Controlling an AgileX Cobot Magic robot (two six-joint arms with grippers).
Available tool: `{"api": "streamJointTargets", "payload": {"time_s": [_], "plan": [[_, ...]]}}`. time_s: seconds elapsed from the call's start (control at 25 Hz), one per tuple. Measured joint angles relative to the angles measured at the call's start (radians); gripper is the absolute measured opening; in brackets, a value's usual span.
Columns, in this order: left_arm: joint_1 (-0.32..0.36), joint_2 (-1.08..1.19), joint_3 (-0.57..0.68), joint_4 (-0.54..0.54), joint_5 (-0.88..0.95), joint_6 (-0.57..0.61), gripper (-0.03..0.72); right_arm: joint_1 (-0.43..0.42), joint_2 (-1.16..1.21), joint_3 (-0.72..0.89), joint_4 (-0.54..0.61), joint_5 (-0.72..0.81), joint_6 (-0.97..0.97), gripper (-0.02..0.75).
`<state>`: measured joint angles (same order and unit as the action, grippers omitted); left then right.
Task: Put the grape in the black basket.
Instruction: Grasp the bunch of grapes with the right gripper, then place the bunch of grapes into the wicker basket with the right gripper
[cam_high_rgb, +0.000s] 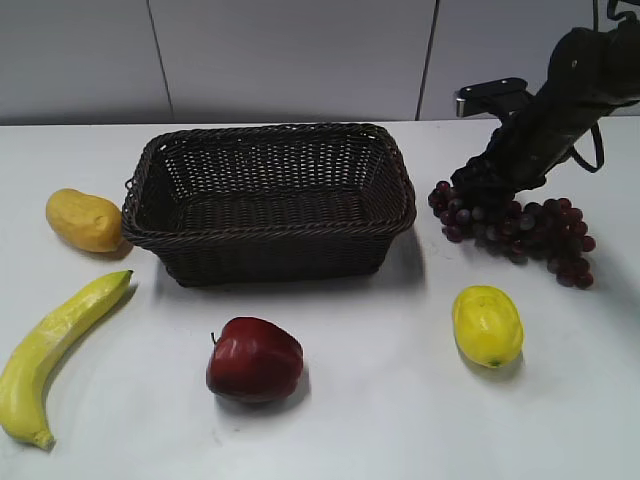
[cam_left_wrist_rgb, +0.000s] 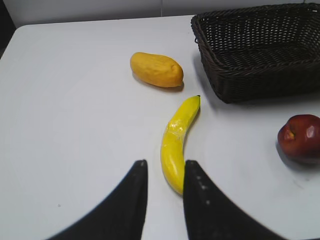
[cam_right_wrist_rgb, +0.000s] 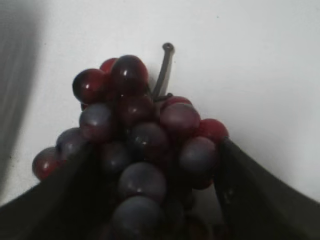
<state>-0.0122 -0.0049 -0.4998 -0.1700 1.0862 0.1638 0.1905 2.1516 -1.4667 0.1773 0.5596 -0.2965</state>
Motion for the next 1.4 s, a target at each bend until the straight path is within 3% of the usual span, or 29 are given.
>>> {"api": "streamJointTargets", "payload": {"time_s": [0.04,0.12,0.16,0.2,0.6,0.92,1.12,1.4], "plan": [[0.0,0.0,0.0,0.0,0.0,-0.001,0.228,0.0,0.0,-0.013,0.0,0.014,0.0,0.236],[0.0,0.0,0.0,0.0,0.0,-0.001,0.228,0.0,0.002,-0.047,-0.001,0.067,0.0,0.212],[0.0,0.0,0.0,0.0,0.0,0.0,0.228,0.0,0.002,-0.066,-0.001,0.095,0.0,0.131],[0.0,0.0,0.0,0.0,0.0,0.0,0.228,0.0,0.002,-0.085,-0.001,0.117,0.0,0.099],[0.0,0.0,0.0,0.0,0.0,-0.001,0.228,0.0,-0.146,-0.344,-0.002,0.304,-0.001,0.094],[0.0,0.0,0.0,0.0,0.0,0.0,0.228,0.013,-0.272,-0.566,0.156,0.37,-0.003,0.088],[0.0,0.0,0.0,0.0,0.0,0.0,0.228,0.102,-0.282,-0.663,0.187,0.396,-0.003,0.085],[0.0,0.0,0.0,0.0,0.0,-0.001,0.228,0.275,-0.252,-0.675,0.219,0.395,-0.03,0.083]]}}
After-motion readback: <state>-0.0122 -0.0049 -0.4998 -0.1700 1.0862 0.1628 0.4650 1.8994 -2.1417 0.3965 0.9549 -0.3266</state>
